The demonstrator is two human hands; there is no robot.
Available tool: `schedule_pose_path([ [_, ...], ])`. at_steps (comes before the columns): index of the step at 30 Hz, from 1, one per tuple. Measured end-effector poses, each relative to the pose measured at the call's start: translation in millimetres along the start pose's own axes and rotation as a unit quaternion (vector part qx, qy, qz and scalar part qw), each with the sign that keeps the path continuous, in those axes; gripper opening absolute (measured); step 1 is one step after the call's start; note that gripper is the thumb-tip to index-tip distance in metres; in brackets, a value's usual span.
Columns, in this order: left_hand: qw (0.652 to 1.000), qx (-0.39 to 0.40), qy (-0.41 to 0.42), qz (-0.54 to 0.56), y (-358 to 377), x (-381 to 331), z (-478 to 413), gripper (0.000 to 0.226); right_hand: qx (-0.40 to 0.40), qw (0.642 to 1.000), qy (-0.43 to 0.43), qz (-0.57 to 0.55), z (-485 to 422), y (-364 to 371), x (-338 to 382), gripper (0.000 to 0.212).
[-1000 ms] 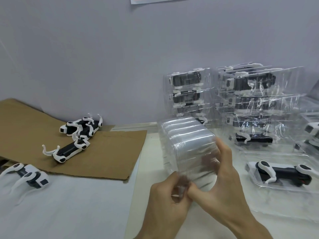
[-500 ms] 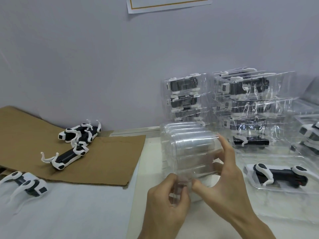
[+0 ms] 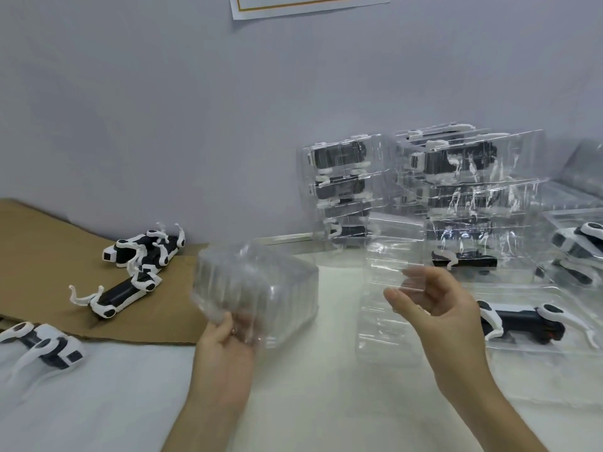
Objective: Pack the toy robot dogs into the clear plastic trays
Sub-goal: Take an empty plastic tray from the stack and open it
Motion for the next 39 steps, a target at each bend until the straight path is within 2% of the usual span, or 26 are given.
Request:
schedule_pose_path([
  [2,0.999,-0.033,-0.018,-0.013,-15.2,2.5,-2.7,0.025,0.006,1.000,0.001,0.007,1.1,0.8,-0.8,0.021],
  [5,0.979,-0.047,-0.061,-0.190,-22.6,9.8,-3.1,0.021,0.013,0.999,-0.006,0.032,2.3,2.8,2.7,0.018],
  [8,0.908,-0.031,-0.101,-0.404,-19.5,11.3,-1.0,0.044,0.015,0.999,-0.013,0.037,3.6,3.9,6.3,0.013],
  [11,0.847,0.004,-0.068,-0.528,-3.4,3.1,4.5,0.062,0.010,0.999,-0.010,0.033,4.0,2.9,5.9,0.012],
  [14,0.819,0.091,0.011,-0.566,29.2,2.0,10.9,0.054,0.007,0.999,-0.010,0.036,4.5,3.0,6.5,0.014],
  [17,0.817,0.160,0.042,-0.552,49.0,12.0,16.7,0.021,0.013,0.999,-0.013,0.050,4.4,5.4,7.0,0.017],
  [18,0.814,0.177,0.028,-0.553,50.9,18.3,16.5,0.029,0.015,0.998,-0.013,0.054,4.6,6.3,7.2,0.017],
  [20,0.789,0.217,-0.024,-0.574,48.7,36.4,16.9,0.063,0.020,0.998,-0.013,0.061,5.4,8.4,7.8,0.017],
  [22,0.767,0.242,-0.071,-0.590,44.7,50.1,17.9,0.075,0.020,0.998,-0.013,0.064,6.7,8.7,7.3,0.017],
  [23,0.773,0.243,-0.080,-0.580,44.0,51.7,18.4,0.074,0.019,0.998,-0.012,0.064,7.3,8.8,7.1,0.017],
  [28,0.858,0.247,-0.021,-0.450,60.4,32.1,21.4,0.040,0.054,0.990,-0.050,0.123,11.6,23.0,17.1,0.018],
  [32,0.877,0.274,0.010,-0.394,75.9,25.9,29.6,0.032,0.145,0.942,-0.133,0.271,23.9,56.9,29.1,0.013],
  [34,0.883,0.270,0.020,-0.385,77.6,24.7,30.4,0.028,0.185,0.924,-0.135,0.308,28.8,69.0,25.0,0.018],
  [37,0.897,0.234,0.030,-0.373,72.1,21.0,26.7,0.025,0.201,0.916,-0.122,0.324,31.2,74.5,21.3,0.026],
  [39,0.905,0.220,0.028,-0.364,69.4,20.1,26.5,0.024,0.194,0.921,-0.108,0.320,30.6,71.7,18.9,0.025],
])
Point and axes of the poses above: each hand's wrist, its own z-axis away from the middle knuckle, its own y-axis out of the palm, x = y × z, the point moved 10 cm from there along -z, towards the middle knuckle, and after that the axes turned 11 degrees about x, right-handed, at the moved point
